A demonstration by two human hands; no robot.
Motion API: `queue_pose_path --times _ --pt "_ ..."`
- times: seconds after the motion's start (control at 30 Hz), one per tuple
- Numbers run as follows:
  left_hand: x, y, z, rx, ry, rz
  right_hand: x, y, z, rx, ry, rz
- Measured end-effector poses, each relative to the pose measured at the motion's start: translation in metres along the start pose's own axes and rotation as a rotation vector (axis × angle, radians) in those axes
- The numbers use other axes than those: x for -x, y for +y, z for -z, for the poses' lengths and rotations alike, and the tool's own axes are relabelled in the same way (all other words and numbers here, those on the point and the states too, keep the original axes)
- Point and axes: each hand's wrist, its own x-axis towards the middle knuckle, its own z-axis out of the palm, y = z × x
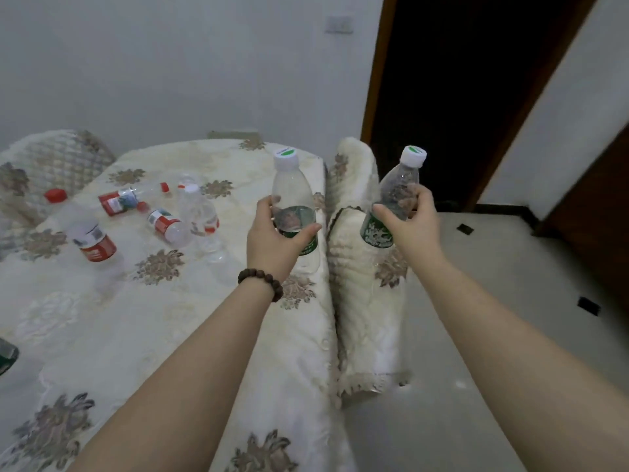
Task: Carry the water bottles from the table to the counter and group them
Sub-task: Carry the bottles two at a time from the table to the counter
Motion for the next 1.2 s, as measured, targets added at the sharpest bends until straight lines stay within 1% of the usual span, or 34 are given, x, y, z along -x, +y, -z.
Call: queue_pose_path --times 0.1,0.27,0.47,0.67,0.9,1.03,1.2 --pt "0.010 0.032 -0.027 0.057 -0.108 -0.082 0.019 0.000 0.051 0.017 0.124 -0.019" --pt "0.048 0.078 -0.076 0.134 -0.315 -0.210 0.068 0.007 0.137 0.125 0.346 -0.096" --pt "0.131 0.114 -0.147 0.217 -0.628 -0.264 0.159 0.037 0.230 0.207 0.594 -0.224" --pt "0.252 0.139 -0.214 0.229 -0.994 -0.302 0.290 0.074 0.308 0.238 0.892 -0.379" --pt "0.412 0.161 -0.254 0.204 -1.395 -0.451 0.455 0.090 0.371 0.272 1.267 -0.587" --pt "0.502 0.177 -0.256 0.228 -1.559 -0.535 0.541 0.090 0.400 0.293 1.450 -0.688" --pt "0.616 0.196 -0.256 0.256 -1.734 -0.620 0.648 0.083 0.429 0.302 1.632 -0.777"
